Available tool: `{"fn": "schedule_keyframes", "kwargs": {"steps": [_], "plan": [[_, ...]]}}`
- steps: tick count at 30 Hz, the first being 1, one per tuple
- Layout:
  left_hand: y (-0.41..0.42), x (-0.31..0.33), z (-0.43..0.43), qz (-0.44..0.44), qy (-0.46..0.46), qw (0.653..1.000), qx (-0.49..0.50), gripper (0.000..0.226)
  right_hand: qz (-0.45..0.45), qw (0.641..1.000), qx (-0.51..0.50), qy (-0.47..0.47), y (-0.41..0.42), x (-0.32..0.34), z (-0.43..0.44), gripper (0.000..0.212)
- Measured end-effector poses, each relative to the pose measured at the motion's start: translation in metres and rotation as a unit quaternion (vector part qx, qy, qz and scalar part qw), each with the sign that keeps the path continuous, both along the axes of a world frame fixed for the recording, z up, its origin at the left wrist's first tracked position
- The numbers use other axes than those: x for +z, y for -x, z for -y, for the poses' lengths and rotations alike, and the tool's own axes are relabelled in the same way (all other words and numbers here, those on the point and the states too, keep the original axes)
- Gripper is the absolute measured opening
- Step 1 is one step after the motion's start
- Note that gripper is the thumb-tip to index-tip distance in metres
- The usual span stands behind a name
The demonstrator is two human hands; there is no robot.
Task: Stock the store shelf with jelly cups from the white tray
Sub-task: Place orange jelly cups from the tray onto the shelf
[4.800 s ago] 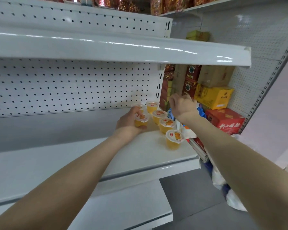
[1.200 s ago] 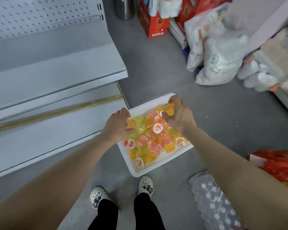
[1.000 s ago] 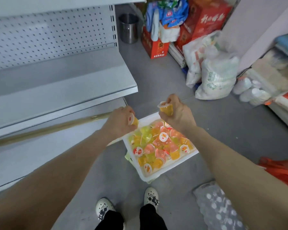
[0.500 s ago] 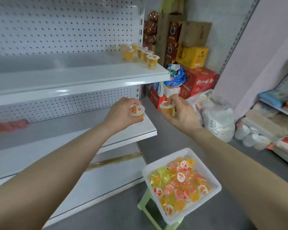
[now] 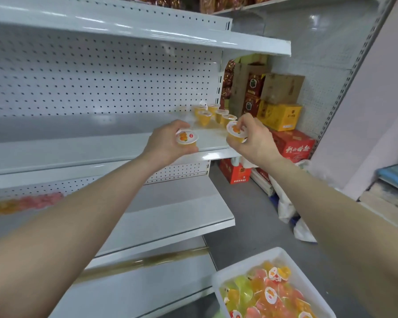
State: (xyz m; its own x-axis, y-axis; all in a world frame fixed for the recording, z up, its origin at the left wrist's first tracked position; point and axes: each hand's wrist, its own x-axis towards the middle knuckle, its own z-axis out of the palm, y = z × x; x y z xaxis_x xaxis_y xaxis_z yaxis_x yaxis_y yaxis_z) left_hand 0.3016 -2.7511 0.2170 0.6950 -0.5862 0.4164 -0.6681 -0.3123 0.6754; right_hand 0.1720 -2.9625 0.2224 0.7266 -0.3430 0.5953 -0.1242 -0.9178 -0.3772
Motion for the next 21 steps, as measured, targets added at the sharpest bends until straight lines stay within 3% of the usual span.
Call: {"fn": "schedule_keyframes", "kwargs": {"steps": [8, 21], "plan": [[-0.058, 0.007, 0.030, -0.022, -0.002, 0.999, 0.048, 0.057, -0.056, 0.991, -0.060, 0.110, -0.075, 0.015, 0.033, 0.036], [-0.121, -0.011, 0.075, -0.062, -0.006, 0.996, 0.068, 0.062, -0.171, 0.959, -0.117, 0.195, -0.161, 0.003, 0.075, 0.042]]}}
